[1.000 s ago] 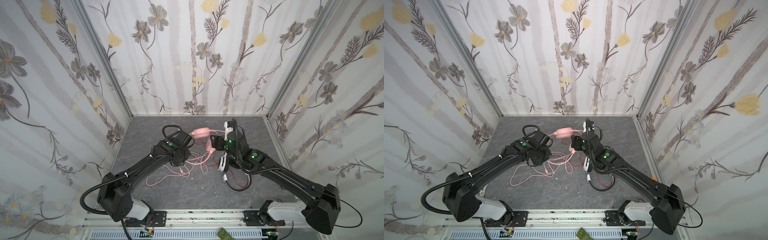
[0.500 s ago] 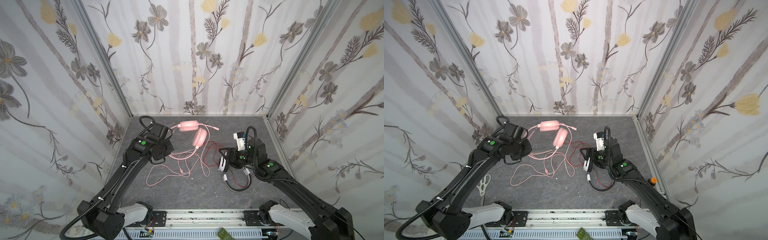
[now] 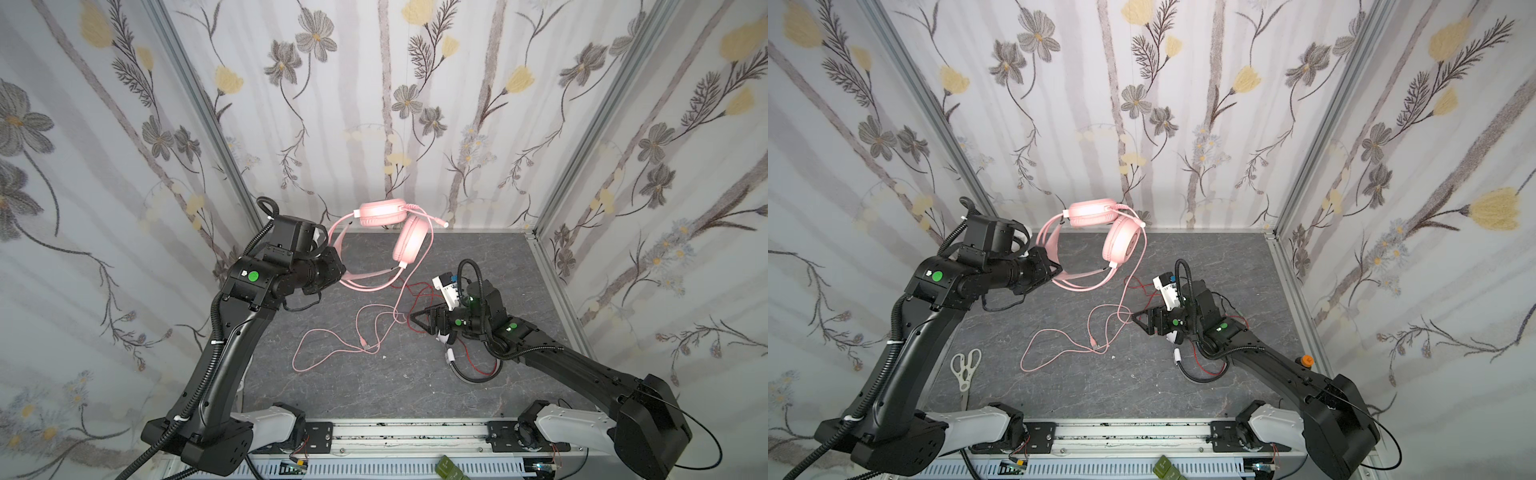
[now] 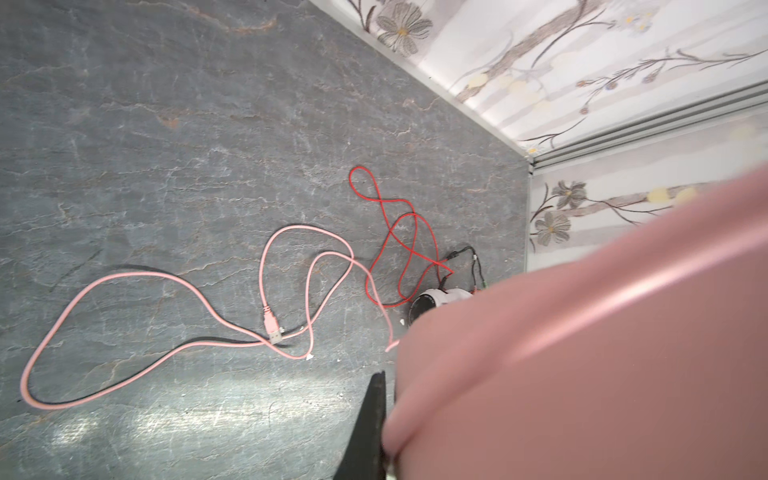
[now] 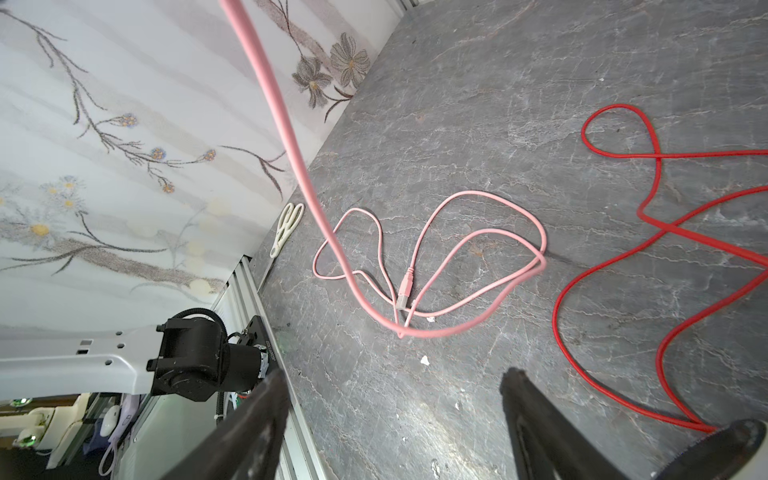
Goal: Wrap the headphones
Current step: 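Lift the pink headset with the left gripper while the right gripper releases and withdraws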
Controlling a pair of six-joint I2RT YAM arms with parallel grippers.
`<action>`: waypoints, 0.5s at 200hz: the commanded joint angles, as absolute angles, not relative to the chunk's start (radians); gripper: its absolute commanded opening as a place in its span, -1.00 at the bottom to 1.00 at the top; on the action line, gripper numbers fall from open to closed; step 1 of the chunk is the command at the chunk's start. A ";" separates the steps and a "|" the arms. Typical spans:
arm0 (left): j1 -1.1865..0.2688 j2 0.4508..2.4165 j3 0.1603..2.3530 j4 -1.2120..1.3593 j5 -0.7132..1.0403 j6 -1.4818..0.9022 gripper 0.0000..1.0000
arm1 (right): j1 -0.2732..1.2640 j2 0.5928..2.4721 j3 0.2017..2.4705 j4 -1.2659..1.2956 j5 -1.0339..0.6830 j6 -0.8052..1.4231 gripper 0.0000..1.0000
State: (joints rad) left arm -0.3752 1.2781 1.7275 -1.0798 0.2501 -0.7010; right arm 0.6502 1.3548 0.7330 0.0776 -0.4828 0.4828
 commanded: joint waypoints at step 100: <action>-0.290 1.310 1.869 -0.849 0.575 -0.911 -1.00 | 0.716 1.343 0.721 0.233 -0.279 0.216 0.58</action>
State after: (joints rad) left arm -0.3042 1.3087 1.8420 -0.9768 0.4725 -0.8440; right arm 0.7139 1.3136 0.7124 0.1635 -0.3447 0.2943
